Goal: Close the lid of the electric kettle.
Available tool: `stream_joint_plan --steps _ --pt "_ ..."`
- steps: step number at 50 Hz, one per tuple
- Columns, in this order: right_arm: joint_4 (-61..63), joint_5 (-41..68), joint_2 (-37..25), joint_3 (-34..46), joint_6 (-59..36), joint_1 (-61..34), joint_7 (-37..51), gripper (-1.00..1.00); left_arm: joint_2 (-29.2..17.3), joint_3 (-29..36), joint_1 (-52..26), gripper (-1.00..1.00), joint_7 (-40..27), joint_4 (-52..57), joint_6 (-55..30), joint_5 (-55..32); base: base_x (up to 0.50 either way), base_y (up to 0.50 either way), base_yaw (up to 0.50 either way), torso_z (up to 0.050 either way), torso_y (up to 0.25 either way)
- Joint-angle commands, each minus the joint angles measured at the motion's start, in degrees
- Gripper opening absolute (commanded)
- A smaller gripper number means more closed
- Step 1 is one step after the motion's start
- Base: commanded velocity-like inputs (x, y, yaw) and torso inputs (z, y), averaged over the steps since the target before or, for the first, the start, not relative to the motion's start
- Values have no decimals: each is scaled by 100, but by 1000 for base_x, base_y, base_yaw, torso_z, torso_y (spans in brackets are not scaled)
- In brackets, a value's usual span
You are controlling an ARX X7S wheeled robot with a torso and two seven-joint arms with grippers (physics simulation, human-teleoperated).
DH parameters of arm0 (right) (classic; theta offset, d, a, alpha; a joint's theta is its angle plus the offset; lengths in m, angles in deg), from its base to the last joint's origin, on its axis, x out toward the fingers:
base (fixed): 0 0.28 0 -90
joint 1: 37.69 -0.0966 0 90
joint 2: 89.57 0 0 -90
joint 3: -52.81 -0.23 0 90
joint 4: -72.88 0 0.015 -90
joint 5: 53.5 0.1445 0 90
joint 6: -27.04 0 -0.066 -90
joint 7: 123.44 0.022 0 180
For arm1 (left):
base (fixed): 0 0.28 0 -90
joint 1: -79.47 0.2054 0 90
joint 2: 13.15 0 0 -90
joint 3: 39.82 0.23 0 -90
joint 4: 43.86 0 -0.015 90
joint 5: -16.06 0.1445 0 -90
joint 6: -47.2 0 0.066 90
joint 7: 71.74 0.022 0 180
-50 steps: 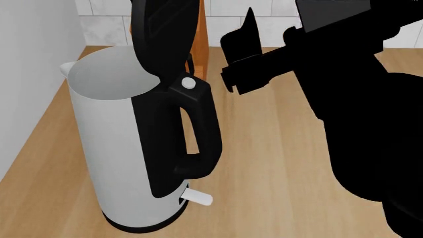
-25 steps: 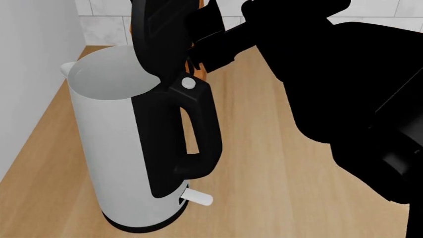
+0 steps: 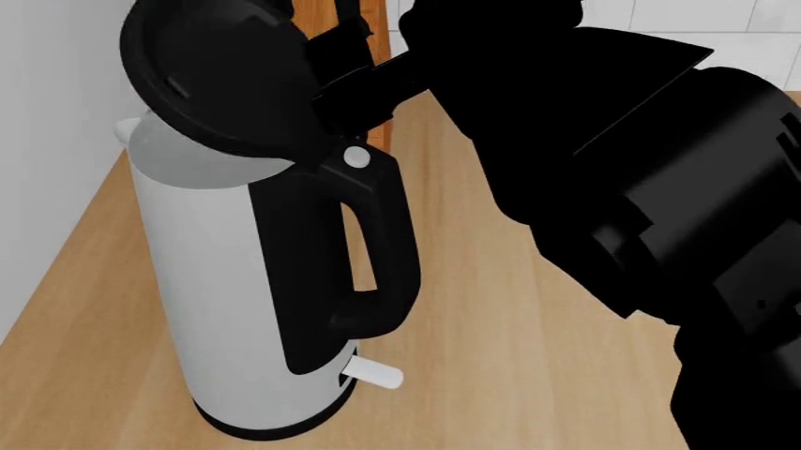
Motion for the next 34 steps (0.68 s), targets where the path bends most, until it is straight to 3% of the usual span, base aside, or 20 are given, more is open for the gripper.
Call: stream_joint_plan --steps 1,18,34 --pt "-667 -222 339 194 385 25 -352 100 -85 -5 102 100 -117 -23 122 29 0 0 0 0 0" --pt "-898 -257 472 249 618 251 -455 100 -85 15 172 100 -110 -53 149 63 0 1 3 0 0" --pt "831 543 -221 -361 73 556 368 100 198 -9 69 100 -22 -54 -181 3 0 1 1 0 0"
